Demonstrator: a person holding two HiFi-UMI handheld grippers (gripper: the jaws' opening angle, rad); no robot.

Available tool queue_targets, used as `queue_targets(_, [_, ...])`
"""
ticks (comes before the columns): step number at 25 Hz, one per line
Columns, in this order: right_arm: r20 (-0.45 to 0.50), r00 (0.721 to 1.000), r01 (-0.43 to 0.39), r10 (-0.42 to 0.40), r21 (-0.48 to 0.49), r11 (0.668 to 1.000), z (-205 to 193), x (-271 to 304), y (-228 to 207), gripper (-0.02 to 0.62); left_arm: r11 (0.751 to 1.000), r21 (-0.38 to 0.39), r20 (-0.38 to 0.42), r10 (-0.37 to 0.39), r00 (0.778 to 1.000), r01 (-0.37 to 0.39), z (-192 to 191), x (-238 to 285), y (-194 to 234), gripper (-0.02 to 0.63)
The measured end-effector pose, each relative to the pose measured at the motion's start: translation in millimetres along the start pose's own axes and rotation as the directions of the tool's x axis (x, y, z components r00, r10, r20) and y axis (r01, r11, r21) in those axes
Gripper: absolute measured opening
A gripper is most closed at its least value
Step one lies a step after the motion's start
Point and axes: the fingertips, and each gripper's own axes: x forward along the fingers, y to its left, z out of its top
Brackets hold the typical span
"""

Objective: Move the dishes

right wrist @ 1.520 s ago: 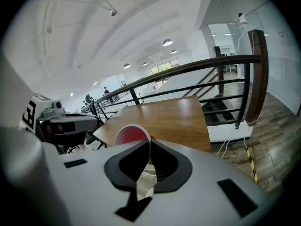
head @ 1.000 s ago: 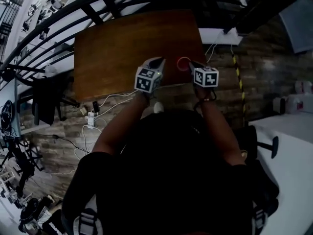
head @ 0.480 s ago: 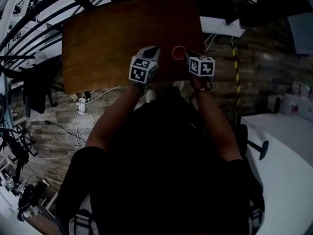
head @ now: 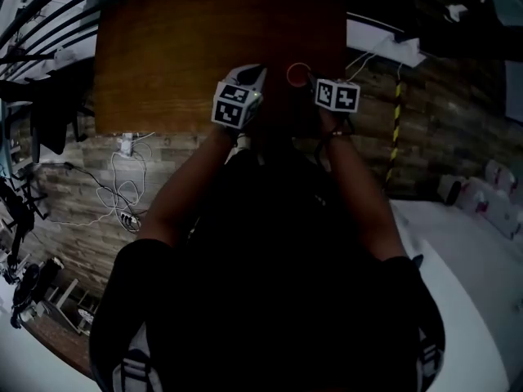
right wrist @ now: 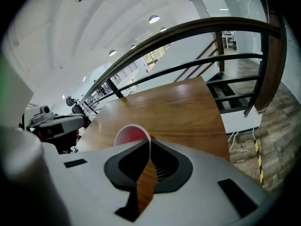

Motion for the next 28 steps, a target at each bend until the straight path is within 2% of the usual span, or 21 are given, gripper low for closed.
queue_targets(12, [-0.061,0.997,-0.047,0.047,0.012,0.999,3,27,0,0.028,0.997,-0.060,-0.031,0.043,0.999,-0.045,-16,9,15,-0.005])
queue_targets(21, [-0.031,0.999,-0.029,0.031,0.039,0.999,8,26,-11,0.088,0.997,-0.064,-0.039,0.032,0.999,-0.034,-21,10,13,-0.005])
queue_targets(28, [0.028,1.000,0.000,0.000,0.018,1.000,13,7,-4,0.094,0.999,-0.031,-0.026,0.006,1.000,-0.007,-13,2,6,-0.005])
